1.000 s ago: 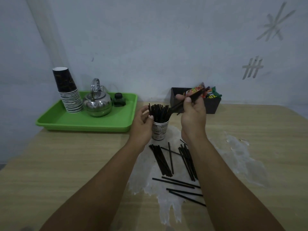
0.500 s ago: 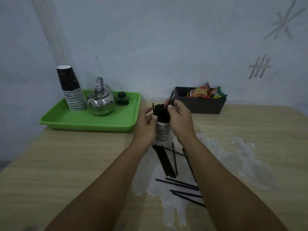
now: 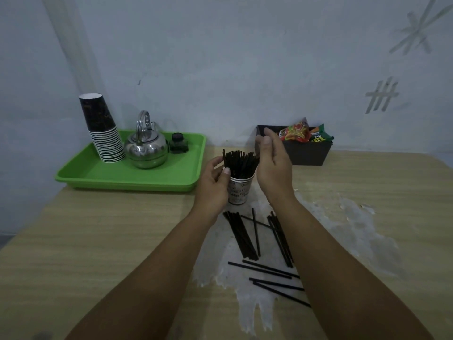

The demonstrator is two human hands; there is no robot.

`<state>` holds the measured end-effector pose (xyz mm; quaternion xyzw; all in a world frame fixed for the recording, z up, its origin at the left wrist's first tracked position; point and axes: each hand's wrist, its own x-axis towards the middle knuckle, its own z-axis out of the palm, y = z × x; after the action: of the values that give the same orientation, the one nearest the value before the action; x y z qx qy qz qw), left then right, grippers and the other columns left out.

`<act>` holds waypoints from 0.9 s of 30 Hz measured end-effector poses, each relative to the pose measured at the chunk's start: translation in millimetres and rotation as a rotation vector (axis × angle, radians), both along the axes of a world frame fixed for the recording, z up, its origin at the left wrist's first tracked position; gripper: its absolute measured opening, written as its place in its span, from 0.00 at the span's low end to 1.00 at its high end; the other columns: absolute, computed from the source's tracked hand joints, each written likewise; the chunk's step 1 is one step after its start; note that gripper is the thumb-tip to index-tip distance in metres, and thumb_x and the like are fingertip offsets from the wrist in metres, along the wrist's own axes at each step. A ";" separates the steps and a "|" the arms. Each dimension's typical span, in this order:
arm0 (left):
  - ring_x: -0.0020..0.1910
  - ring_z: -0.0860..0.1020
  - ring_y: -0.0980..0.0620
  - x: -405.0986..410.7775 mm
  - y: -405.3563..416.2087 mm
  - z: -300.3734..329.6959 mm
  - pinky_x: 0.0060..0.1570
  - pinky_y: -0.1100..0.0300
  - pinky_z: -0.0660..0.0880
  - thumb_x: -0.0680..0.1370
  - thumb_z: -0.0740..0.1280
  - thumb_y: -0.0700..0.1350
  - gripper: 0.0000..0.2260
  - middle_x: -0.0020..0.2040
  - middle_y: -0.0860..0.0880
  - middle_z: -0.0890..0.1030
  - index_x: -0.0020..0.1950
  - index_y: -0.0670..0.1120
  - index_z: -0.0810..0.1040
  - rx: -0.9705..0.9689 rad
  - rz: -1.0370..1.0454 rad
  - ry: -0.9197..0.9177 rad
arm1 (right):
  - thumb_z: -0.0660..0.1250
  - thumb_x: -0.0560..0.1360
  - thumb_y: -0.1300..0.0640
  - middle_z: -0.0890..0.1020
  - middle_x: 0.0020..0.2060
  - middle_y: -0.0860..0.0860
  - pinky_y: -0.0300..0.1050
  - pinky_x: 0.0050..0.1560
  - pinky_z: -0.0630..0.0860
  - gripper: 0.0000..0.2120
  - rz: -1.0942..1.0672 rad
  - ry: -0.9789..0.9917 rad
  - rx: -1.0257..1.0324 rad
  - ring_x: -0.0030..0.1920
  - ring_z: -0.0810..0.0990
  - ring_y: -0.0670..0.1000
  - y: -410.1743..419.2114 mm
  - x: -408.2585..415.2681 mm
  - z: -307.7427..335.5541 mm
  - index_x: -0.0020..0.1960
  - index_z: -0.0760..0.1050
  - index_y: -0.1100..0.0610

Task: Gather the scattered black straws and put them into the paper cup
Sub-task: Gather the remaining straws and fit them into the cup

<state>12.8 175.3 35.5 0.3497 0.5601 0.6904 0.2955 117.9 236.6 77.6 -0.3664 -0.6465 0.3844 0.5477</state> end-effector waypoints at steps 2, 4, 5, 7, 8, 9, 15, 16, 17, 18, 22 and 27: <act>0.45 0.80 0.67 0.2 0.1 -0.1 0.45 0.68 0.76 0.82 0.60 0.39 0.12 0.51 0.58 0.80 0.63 0.51 0.71 -0.004 0.001 -0.001 | 0.53 0.81 0.40 0.80 0.62 0.46 0.46 0.65 0.73 0.24 0.004 -0.089 0.035 0.61 0.76 0.39 -2.1 2.7 -1.1 0.69 0.74 0.53; 0.45 0.80 0.68 0.0 0.2 0.2 0.46 0.69 0.77 0.82 0.60 0.39 0.12 0.52 0.58 0.81 0.62 0.52 0.72 -0.005 0.007 0.002 | 0.53 0.82 0.40 0.84 0.52 0.51 0.50 0.57 0.77 0.26 0.006 -0.179 0.069 0.53 0.79 0.42 -3.9 5.6 -2.3 0.59 0.79 0.58; 0.46 0.80 0.67 -0.2 0.2 0.5 0.46 0.69 0.77 0.82 0.60 0.39 0.11 0.52 0.56 0.81 0.62 0.51 0.72 -0.008 0.007 -0.001 | 0.53 0.82 0.41 0.84 0.49 0.54 0.51 0.54 0.77 0.26 0.004 -0.192 0.085 0.52 0.78 0.44 -5.5 7.3 -2.4 0.56 0.79 0.60; 0.50 0.79 0.65 0.3 -1.0 1.3 0.48 0.66 0.76 0.82 0.60 0.40 0.12 0.56 0.52 0.81 0.64 0.50 0.73 -0.023 -0.001 -0.006 | 0.54 0.82 0.42 0.84 0.48 0.54 0.49 0.53 0.77 0.23 -0.024 -0.169 0.082 0.51 0.79 0.45 -6.8 11.0 -1.5 0.56 0.80 0.58; 0.53 0.79 0.62 0.3 -1.9 1.4 0.51 0.64 0.76 0.82 0.60 0.41 0.13 0.58 0.51 0.81 0.66 0.49 0.73 -0.033 -0.001 -0.006 | 0.54 0.82 0.43 0.85 0.49 0.51 0.45 0.53 0.76 0.22 -0.040 -0.142 0.060 0.50 0.79 0.42 -7.1 13.1 -0.3 0.57 0.80 0.56; 0.55 0.79 0.58 -0.5 -3.4 1.1 0.53 0.61 0.76 0.82 0.60 0.42 0.13 0.60 0.49 0.80 0.67 0.49 0.73 -0.046 0.009 0.000 | 0.54 0.82 0.42 0.84 0.48 0.47 0.41 0.53 0.76 0.22 -0.052 -0.114 0.035 0.50 0.79 0.39 -8.5 16.5 1.4 0.58 0.80 0.55; 0.55 0.80 0.53 -1.8 -35.2 -12.0 0.61 0.49 0.75 0.79 0.65 0.48 0.08 0.57 0.51 0.81 0.57 0.58 0.75 -0.134 0.118 -0.016 | 0.59 0.81 0.48 0.83 0.42 0.57 0.53 0.48 0.77 0.18 -0.150 -0.310 0.028 0.46 0.80 0.54 -22.4 65.6 -11.8 0.48 0.80 0.61; 0.53 0.81 0.52 0.1 -43.1 -16.1 0.60 0.48 0.76 0.78 0.66 0.48 0.08 0.54 0.52 0.82 0.55 0.58 0.75 -0.158 0.135 -0.035 | 0.61 0.80 0.49 0.84 0.41 0.54 0.51 0.47 0.77 0.16 -0.154 -0.376 0.005 0.45 0.81 0.54 -25.0 76.1 -17.1 0.47 0.81 0.59; 0.51 0.82 0.52 2.7 -50.2 -20.2 0.59 0.47 0.77 0.77 0.67 0.47 0.08 0.51 0.52 0.82 0.53 0.59 0.75 -0.176 0.147 -0.052 | 0.62 0.80 0.50 0.83 0.40 0.50 0.48 0.46 0.77 0.13 -0.153 -0.440 -0.033 0.45 0.81 0.52 -29.0 85.7 -22.2 0.47 0.82 0.56; 0.50 0.82 0.51 5.7 -56.3 -23.8 0.58 0.48 0.77 0.76 0.68 0.46 0.08 0.48 0.51 0.82 0.52 0.58 0.75 -0.188 0.153 -0.053 | 0.64 0.79 0.51 0.83 0.40 0.47 0.45 0.45 0.74 0.10 -0.152 -0.505 -0.069 0.44 0.80 0.50 -34.1 93.7 -27.3 0.47 0.82 0.54; 0.40 0.78 0.63 19.0 -68.6 -22.7 0.44 0.65 0.76 0.77 0.67 0.43 0.07 0.44 0.52 0.81 0.53 0.54 0.77 -0.175 0.140 0.145 | 0.66 0.78 0.49 0.83 0.42 0.48 0.40 0.40 0.69 0.09 -0.199 -0.833 -0.113 0.39 0.76 0.48 -54.6 112.0 -44.6 0.49 0.82 0.52; 0.44 0.78 0.60 37.1 -77.6 -21.8 0.43 0.68 0.72 0.76 0.67 0.41 0.07 0.44 0.55 0.81 0.51 0.52 0.79 -0.196 0.058 0.445 | 0.63 0.77 0.38 0.80 0.46 0.54 0.43 0.38 0.69 0.21 -0.282 -1.125 -0.132 0.43 0.76 0.54 -79.5 122.7 -55.5 0.52 0.77 0.56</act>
<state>50.0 97.7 13.6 0.4463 0.6855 0.5472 0.1774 240.6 157.1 22.1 -0.6301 -0.7576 0.0939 0.1419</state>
